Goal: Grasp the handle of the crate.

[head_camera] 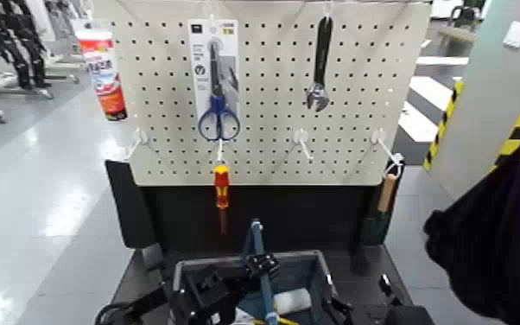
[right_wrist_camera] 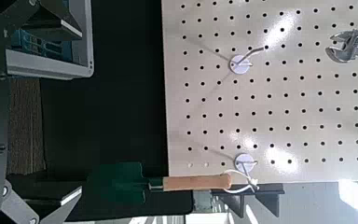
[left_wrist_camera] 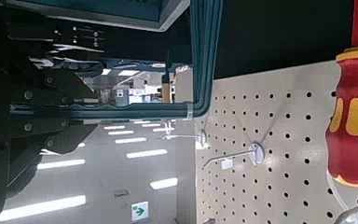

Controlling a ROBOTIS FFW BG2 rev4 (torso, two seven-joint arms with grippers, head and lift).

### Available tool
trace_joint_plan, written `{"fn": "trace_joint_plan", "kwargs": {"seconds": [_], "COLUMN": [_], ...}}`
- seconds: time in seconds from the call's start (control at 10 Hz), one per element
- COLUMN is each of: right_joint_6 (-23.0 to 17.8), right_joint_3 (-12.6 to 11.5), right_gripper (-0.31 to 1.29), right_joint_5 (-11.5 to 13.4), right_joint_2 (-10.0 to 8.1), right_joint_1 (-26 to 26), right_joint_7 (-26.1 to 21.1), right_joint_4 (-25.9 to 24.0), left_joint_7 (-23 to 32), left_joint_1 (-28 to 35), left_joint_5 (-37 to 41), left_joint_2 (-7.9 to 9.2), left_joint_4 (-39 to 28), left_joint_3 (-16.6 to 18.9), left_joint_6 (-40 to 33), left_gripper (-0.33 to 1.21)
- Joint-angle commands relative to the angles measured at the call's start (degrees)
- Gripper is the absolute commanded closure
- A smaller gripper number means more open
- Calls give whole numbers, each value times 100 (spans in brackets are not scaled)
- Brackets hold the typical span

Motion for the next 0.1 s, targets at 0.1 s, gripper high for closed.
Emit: {"fn": "trace_joint_plan", "kwargs": {"seconds": [0.1], "right_joint_6": [54], "right_joint_3": [9], "right_gripper": [14], "right_joint_5": [9], "right_joint_2": [0], "right_joint_1": [-9], "right_joint_7": [0], "right_joint_4": [0], "left_joint_7": [-10], "left_joint_1": [-3], "left_joint_5": [0], "left_joint_2": [-5], "left_joint_4": [18], "left_joint_3": [-1], "left_joint_6": [-6], "left_gripper": [117]}}
